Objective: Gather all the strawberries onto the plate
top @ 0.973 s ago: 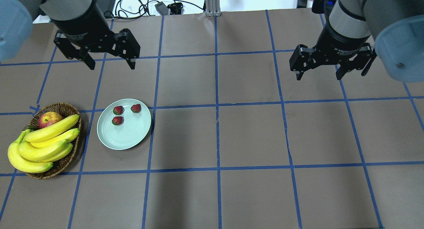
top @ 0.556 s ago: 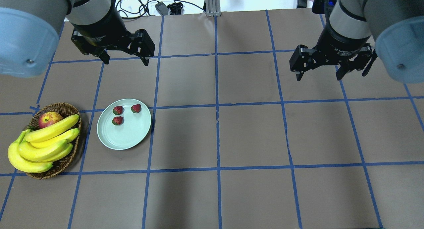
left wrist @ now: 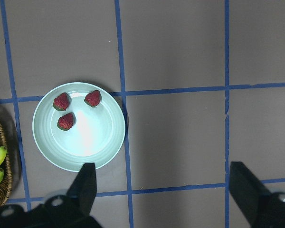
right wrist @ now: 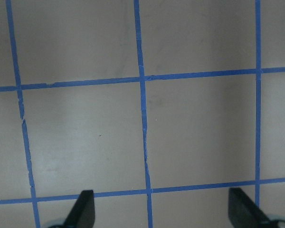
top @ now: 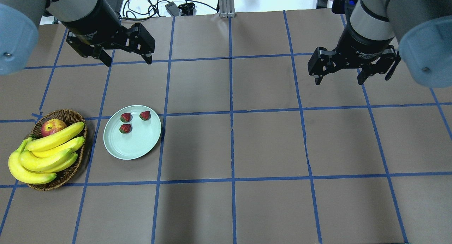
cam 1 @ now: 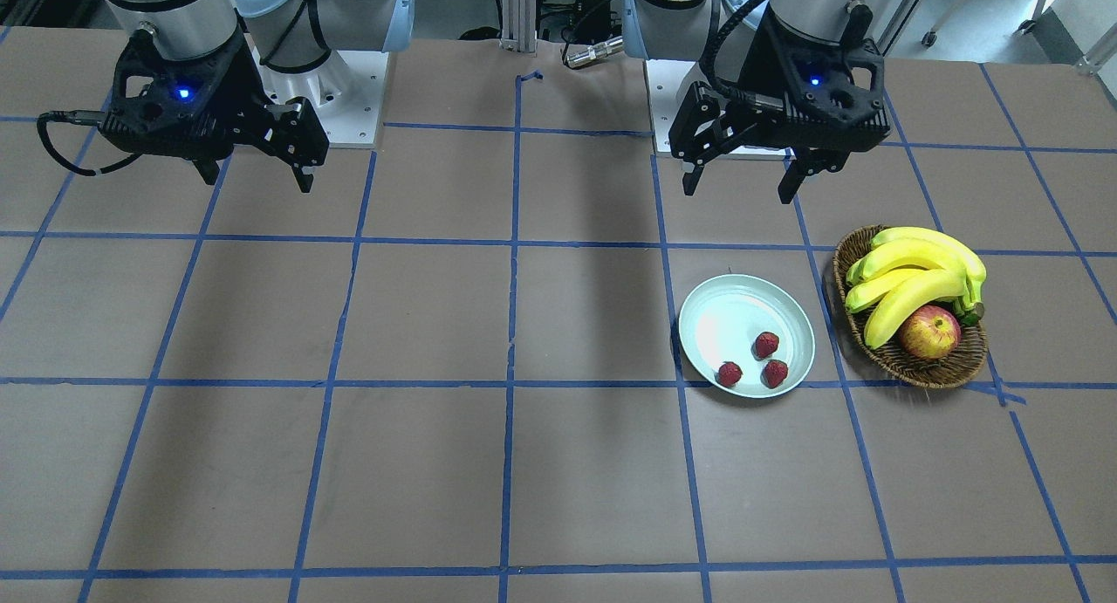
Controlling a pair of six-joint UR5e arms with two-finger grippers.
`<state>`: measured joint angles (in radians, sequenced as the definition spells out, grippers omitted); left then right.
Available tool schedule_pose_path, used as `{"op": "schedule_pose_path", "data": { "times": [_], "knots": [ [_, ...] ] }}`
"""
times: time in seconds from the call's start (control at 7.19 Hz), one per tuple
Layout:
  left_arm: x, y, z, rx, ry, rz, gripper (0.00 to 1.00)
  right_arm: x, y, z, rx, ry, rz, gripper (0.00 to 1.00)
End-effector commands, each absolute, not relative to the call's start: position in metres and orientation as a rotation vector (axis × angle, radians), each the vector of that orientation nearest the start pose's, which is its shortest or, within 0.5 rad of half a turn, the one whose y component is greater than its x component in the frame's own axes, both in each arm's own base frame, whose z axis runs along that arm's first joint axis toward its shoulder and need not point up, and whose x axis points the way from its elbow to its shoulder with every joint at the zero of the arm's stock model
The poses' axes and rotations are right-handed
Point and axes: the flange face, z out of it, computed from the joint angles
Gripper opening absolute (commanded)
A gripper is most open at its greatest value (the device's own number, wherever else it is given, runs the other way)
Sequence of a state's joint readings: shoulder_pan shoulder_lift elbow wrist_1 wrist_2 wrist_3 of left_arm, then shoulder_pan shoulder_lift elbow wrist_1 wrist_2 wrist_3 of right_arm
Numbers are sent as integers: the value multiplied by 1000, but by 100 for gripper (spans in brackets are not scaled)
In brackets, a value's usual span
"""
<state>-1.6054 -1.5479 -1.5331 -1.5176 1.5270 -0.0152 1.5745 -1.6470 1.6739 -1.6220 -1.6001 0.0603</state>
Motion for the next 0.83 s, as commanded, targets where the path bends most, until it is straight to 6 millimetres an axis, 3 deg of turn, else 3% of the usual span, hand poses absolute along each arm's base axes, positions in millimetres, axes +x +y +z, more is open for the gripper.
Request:
{"op": "schedule_pose_path", "data": {
  "times": [0.0,0.7],
  "knots": [
    [-151,-486,523,29,3162,-174,100,130,-464,478,93,3170,-45,100],
    [-151,-481,526,31,3157,-176,100,131,-463,477,86,3169,-43,100]
  ]
}}
